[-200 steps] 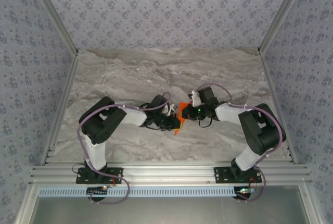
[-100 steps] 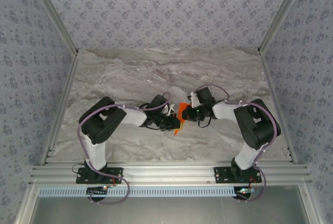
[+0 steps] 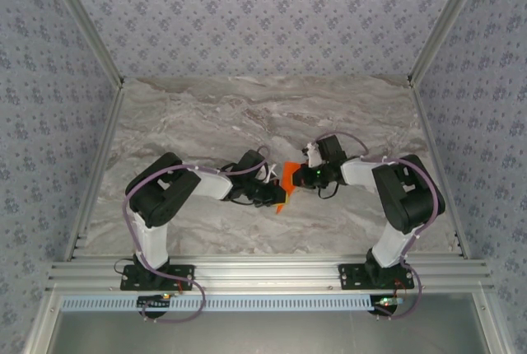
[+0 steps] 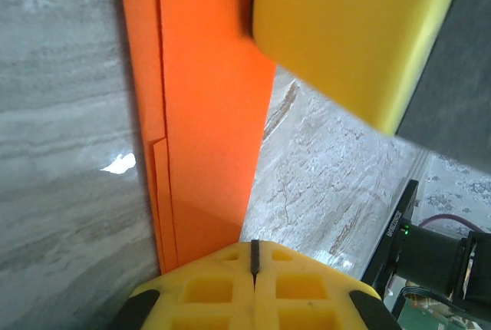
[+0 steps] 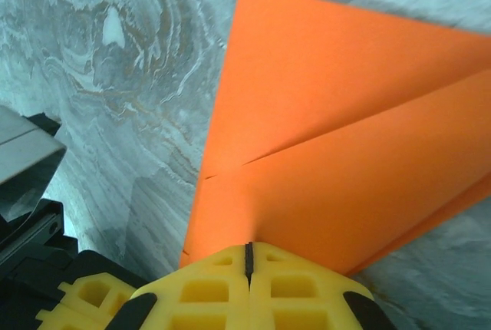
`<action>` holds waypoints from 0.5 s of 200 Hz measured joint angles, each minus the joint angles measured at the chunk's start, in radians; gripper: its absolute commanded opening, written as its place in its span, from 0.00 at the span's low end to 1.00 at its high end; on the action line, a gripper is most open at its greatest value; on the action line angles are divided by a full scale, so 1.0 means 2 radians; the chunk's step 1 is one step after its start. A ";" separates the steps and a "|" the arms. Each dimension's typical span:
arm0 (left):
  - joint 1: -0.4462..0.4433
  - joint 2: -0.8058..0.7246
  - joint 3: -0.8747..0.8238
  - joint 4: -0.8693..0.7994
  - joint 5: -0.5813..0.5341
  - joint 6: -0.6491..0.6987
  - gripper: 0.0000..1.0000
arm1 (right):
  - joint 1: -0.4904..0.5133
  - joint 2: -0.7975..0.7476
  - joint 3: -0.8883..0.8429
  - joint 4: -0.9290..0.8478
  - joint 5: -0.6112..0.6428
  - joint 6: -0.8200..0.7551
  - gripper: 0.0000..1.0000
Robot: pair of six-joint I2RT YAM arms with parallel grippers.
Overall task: Fold a paper plane with a square sheet of paper (fold left side to right side)
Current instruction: Fold the wing for the fifth time at the center of the table.
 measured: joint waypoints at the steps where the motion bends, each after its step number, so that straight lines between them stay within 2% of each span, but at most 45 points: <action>1: 0.000 0.000 0.000 0.000 0.000 0.000 0.00 | 0.000 0.000 0.000 0.000 0.000 0.000 0.03; 100: 0.001 0.005 -0.001 0.016 0.004 -0.006 0.00 | -0.051 0.038 0.057 -0.058 -0.019 -0.032 0.03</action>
